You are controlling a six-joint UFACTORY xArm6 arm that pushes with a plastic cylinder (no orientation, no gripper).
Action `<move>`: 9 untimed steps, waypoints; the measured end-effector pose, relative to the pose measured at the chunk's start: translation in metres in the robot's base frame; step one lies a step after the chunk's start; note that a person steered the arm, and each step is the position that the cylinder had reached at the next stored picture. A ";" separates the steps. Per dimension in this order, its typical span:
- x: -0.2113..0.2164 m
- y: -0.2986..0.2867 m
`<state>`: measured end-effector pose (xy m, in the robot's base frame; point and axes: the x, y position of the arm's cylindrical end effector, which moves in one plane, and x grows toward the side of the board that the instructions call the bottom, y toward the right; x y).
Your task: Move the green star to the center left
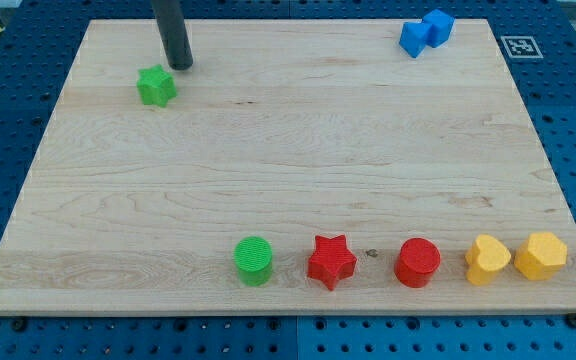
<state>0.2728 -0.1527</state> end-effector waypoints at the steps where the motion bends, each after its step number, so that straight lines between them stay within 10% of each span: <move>1: -0.002 -0.009; 9: 0.049 -0.046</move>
<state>0.3218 -0.1987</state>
